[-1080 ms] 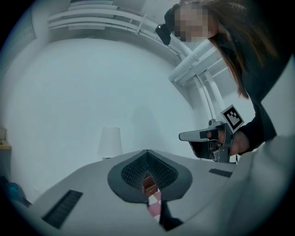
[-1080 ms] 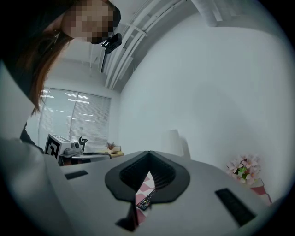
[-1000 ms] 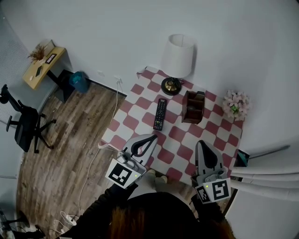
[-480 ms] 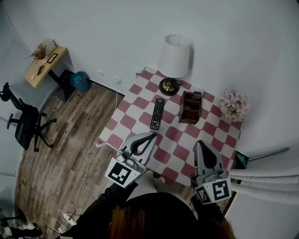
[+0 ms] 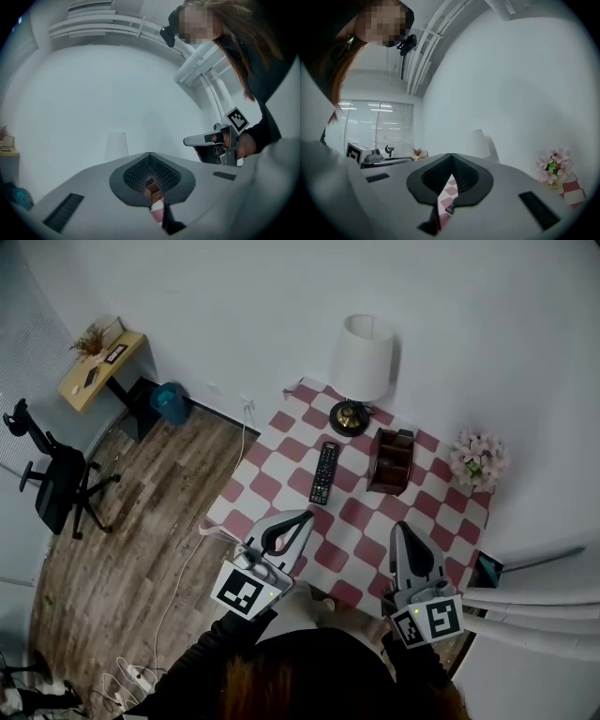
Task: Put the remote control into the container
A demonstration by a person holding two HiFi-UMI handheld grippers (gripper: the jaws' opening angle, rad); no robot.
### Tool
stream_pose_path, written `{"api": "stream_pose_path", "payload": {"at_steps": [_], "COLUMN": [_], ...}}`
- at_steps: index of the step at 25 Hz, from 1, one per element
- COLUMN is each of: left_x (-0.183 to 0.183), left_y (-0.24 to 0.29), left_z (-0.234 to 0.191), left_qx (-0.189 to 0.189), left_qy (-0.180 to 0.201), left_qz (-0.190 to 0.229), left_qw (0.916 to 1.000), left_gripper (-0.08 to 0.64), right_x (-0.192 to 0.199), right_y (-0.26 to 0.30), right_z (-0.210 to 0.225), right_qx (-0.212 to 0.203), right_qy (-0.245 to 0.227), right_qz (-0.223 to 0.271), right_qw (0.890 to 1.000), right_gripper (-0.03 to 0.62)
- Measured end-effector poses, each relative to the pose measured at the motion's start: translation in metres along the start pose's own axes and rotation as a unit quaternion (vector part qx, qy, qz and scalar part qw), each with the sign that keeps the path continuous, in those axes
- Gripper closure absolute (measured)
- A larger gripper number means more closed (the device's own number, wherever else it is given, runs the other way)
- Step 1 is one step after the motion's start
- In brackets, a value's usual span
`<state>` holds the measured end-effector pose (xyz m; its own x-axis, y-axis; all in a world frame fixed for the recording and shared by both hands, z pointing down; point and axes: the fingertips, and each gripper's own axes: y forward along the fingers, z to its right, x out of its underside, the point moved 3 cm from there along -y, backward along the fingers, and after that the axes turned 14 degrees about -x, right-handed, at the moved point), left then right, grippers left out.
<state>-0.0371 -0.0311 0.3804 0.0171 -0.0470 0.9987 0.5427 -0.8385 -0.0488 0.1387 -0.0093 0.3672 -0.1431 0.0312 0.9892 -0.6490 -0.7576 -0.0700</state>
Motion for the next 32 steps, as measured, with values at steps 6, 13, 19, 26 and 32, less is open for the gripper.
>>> {"api": "stream_pose_path", "payload": {"at_steps": [6,13,19,26,32], "left_x": [0.002,-0.006,-0.004,0.002,0.005], "left_y": [0.011,0.034,0.045,0.055,0.054], "left_z": [-0.021,-0.050,-0.068,-0.088,-0.105], "left_qx": [0.006,0.029,0.045,0.040,0.037], "left_qy": [0.003,0.004,-0.006,-0.015,-0.009], "left_qz": [-0.003,0.005,0.014,0.014,0.010], "left_qw": [1.0000,0.9996,0.9989,0.9990,0.9992], "left_gripper": [0.558,0.558,0.558,0.558,0.558], "right_x": [0.011,0.036,0.082,0.150,0.213], "right_y": [0.025,0.071,0.117,0.169,0.199], "right_z": [0.006,0.021,0.042,0.075,0.100], "right_qx": [0.006,0.028,0.036,0.049,0.083], "right_qy": [0.015,0.040,0.091,0.135,0.106], "right_qz": [-0.007,-0.029,-0.063,-0.140,-0.250], "right_qw": [1.000,0.998,0.993,0.980,0.959], "right_gripper": [0.575,0.575,0.574,0.574,0.546]}}
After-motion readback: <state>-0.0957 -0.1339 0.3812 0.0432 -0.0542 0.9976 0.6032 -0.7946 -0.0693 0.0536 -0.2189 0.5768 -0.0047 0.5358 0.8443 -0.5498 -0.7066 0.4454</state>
